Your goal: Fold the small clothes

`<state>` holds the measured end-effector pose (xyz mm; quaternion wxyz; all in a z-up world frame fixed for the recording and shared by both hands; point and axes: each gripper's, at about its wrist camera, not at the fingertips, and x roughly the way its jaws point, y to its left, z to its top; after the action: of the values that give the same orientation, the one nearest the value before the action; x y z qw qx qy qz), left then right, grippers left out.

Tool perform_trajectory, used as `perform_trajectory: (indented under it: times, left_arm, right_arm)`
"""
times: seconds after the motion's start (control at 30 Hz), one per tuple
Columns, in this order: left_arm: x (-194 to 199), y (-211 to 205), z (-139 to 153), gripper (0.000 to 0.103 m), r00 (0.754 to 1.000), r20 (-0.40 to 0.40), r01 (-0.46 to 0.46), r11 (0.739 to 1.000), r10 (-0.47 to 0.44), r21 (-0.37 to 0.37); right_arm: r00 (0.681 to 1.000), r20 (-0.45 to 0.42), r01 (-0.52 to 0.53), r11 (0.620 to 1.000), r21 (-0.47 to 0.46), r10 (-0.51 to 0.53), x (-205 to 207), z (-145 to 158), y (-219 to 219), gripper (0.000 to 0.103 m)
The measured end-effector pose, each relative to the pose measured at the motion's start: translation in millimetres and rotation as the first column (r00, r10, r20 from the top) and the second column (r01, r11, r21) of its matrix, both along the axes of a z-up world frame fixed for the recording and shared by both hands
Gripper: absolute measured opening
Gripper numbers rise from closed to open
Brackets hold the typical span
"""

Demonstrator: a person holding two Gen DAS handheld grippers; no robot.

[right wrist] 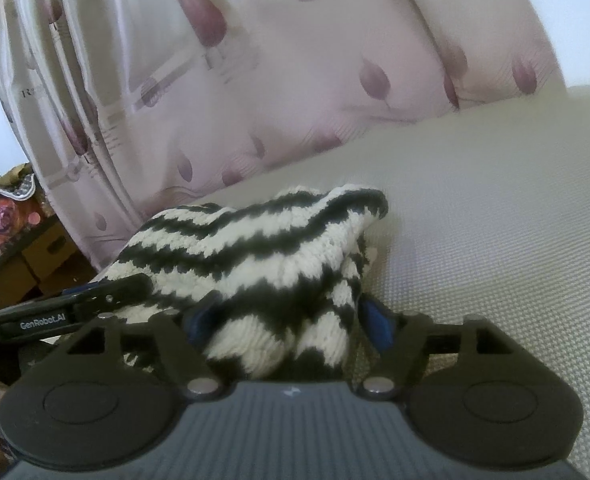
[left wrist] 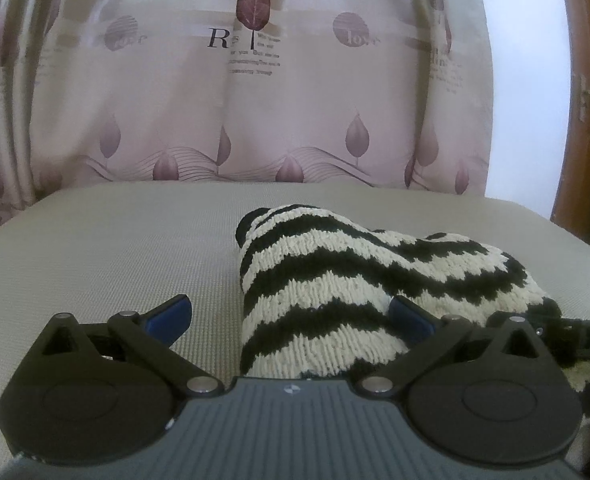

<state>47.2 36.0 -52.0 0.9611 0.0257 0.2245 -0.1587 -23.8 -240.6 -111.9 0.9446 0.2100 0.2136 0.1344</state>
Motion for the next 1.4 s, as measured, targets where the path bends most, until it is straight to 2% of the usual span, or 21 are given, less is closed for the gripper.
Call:
perform_trajectory:
  times: [0.17,0.37,0.43,0.5,0.63,0.77,0.9,1.0,1.17,1.4]
  left_arm:
    - [-6.9,1.1,2.4,0.103,1.0,0.011,-0.009,1.0,0.009,0.011]
    - [-26.6,0.9,13.4,0.103,0.998,0.052,-0.025,0.999,0.023,0.032]
    - [-35.5,-0.7,18.7,0.103,0.997,0.075,-0.03,0.999,0.028,0.038]
    - [-45.5,-2.2,25.5,0.103,0.994,0.105,-0.035,0.998,0.029,0.047]
    - [-66.2,-2.4,43.0,0.103,0.984,0.176,-0.042,0.998,0.034,0.043]
    - [-84.7,0.1,63.0,0.103,0.972,0.232,-0.036,0.999,0.034,0.006]
    - [-97.6,2.0,82.1,0.103,0.965,0.255,-0.056,0.998,0.062,-0.029]
    - [-107.3,3.7,94.1,0.103,0.956,0.285,-0.055,0.997,0.069,-0.058]
    - [-118.0,-0.2,107.8,0.103,0.949,0.309,-0.042,0.998,0.057,-0.055]
    - [-122.2,-0.4,111.4,0.103,0.955,0.296,-0.012,0.997,0.032,-0.07]
  right_arm:
    - [1.0,0.007,0.01,1.0,-0.028,-0.01,-6.1,6.4,3.0,0.075]
    - [0.989,0.13,0.088,0.99,-0.113,-0.073,-43.2,28.5,16.1,0.076]
    - [0.979,0.169,0.132,0.984,-0.122,-0.111,-60.1,35.1,21.6,0.078]
    - [0.968,0.2,0.179,0.975,-0.131,-0.15,-75.3,40.7,28.2,0.085]
    - [0.942,0.27,0.244,0.959,-0.147,-0.199,-102.4,51.0,38.9,0.089]
    - [0.909,0.348,0.302,0.938,-0.168,-0.23,-124.6,63.4,48.3,0.099]
    - [0.878,0.409,0.346,0.921,-0.18,-0.25,-142.0,74.2,54.9,0.101]
    - [0.866,0.427,0.354,0.922,-0.158,-0.259,-149.9,80.4,54.5,0.101]
    - [0.863,0.44,0.345,0.925,-0.158,-0.248,-155.9,87.5,55.7,0.101]
    - [0.866,0.447,0.333,0.926,-0.175,-0.227,-161.3,90.1,58.3,0.102]
